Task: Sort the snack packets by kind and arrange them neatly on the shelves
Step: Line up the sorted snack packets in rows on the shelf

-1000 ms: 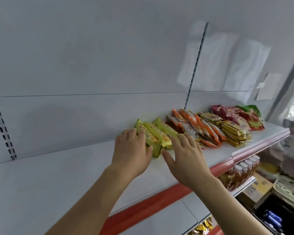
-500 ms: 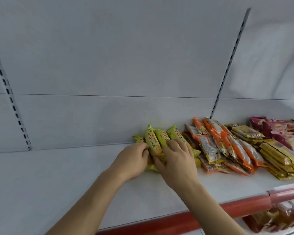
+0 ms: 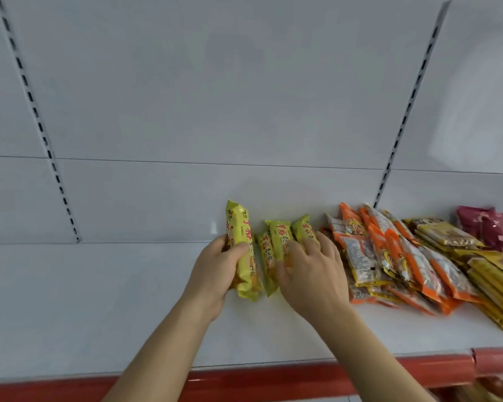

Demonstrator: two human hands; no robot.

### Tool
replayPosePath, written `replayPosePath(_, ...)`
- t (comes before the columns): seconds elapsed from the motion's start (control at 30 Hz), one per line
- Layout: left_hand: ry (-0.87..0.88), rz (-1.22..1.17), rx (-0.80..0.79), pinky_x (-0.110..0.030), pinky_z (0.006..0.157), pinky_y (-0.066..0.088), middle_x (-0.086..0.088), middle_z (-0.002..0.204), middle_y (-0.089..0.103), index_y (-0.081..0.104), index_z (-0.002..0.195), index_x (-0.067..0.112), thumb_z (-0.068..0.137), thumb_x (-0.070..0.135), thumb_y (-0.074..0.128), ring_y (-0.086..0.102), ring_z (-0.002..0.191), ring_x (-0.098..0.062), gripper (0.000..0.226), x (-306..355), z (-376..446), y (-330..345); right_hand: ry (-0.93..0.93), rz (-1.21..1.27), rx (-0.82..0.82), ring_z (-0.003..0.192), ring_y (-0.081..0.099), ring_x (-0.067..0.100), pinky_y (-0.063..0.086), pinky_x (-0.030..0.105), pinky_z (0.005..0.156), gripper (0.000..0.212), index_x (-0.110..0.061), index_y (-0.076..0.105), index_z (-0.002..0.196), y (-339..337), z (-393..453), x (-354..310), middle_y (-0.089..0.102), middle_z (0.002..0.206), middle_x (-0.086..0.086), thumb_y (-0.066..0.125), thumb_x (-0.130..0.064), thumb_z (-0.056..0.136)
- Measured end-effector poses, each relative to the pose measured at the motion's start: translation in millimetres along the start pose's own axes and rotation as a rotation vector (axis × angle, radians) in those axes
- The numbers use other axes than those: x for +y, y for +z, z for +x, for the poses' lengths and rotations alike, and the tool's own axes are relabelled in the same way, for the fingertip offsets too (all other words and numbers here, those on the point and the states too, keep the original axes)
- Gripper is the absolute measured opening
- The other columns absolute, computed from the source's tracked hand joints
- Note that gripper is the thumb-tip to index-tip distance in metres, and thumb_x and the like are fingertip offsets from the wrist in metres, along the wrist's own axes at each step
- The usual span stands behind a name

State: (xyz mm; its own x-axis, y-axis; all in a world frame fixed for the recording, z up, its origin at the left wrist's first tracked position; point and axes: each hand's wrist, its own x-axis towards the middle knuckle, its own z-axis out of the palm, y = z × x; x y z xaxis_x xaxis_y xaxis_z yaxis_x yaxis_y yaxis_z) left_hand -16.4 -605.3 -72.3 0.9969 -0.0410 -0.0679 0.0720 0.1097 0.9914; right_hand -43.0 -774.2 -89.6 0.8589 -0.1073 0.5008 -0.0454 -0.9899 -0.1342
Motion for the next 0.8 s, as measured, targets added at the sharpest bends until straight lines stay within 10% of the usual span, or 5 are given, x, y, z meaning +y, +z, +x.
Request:
replayPosePath(0.17,0.026,-0.009,-0.005,-0.054,0.094,0.060,-0.005,0.115,0.075,0.062,0.132,0.030,0.098,0.014,0.066,0.075,0.102,-0.028,0.037,2.8,2.1,-10.6,0.021,-0.065,-0.022,0.119,0.059,0.035,0.036,0.050,0.113,0.036,-0.021,0.072,0.098,1.1,3.6,-10.4,0.076,0.087,0.004,0.057,-0.052,0.086)
replayPosePath(0.37,0.079,0.010,0.010,-0.056,0.096,0.058,0.001,0.119,0.072,0.056,0.139,0.030,0.099,0.019,0.067,0.073,0.104,-0.026,0.043,3.9,6.0,-6.2,0.068,0.143,0.271,0.078,0.070,0.027,0.048,0.045,0.101,0.020,-0.013,0.074,0.098,-15.8,-1.0,-11.4,0.074,0.079,0.002,0.066,-0.016,0.079)
replayPosePath(0.53,0.100,-0.097,-0.025,-0.037,0.070,0.062,0.000,0.107,0.076,0.056,0.133,0.034,0.106,0.026,0.056,0.077,0.089,-0.017,0.028,6.4,5.8,15.0,-0.065,0.399,0.410,0.095,0.066,0.014,0.055,0.030,0.081,0.034,-0.015,0.069,0.114,-24.4,-29.4,-34.6,0.072,0.104,-0.007,0.078,-0.021,0.082)
replayPosePath(0.63,0.043,-0.173,-0.114,-0.027,0.061,0.058,-0.002,0.102,0.077,0.061,0.120,0.026,0.100,0.050,0.060,0.077,0.084,-0.013,0.031,12.4,1.1,27.2,-0.184,0.463,0.386,0.108,0.065,0.013,0.054,0.029,0.087,0.038,-0.012,0.065,0.124,-16.7,-40.7,-41.6,0.069,0.121,-0.005,0.064,-0.028,0.090)
replayPosePath(0.8,-0.006,-0.227,-0.101,-0.039,0.070,0.063,-0.013,0.107,0.075,0.060,0.125,0.017,0.088,0.028,0.080,0.077,0.089,-0.025,0.044,10.0,6.1,29.2,-0.190,0.495,0.339,0.124,0.057,0.016,0.049,0.035,0.102,0.036,-0.011,0.067,0.126,-22.6,-28.9,-17.4,0.069,0.124,-0.003,0.046,-0.024,0.100)
